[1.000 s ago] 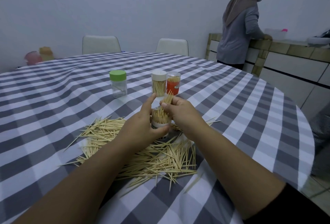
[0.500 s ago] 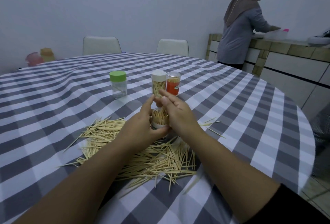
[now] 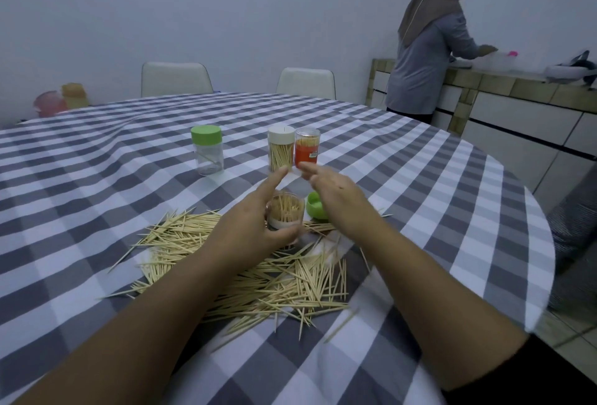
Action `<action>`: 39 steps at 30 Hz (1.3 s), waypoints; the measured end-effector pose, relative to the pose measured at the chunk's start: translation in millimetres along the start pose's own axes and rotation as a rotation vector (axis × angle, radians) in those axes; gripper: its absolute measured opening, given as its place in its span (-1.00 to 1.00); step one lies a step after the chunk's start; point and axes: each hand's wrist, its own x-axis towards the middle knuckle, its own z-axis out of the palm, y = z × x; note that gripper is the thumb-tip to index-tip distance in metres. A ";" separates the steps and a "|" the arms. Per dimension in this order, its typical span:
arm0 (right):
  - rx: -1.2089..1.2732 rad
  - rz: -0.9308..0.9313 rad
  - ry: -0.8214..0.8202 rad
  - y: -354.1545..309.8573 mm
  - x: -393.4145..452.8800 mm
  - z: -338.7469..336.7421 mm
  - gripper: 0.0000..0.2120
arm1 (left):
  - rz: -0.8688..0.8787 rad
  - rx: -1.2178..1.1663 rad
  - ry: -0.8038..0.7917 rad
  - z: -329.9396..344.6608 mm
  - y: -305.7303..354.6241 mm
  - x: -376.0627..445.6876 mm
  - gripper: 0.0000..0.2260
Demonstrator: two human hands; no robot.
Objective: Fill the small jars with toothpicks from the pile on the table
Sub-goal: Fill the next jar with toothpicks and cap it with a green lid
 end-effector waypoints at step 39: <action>-1.021 0.100 -0.275 51.3 1.2 -46.2 -0.82 | 0.007 0.008 -0.030 -0.1 1.9 0.1 -0.43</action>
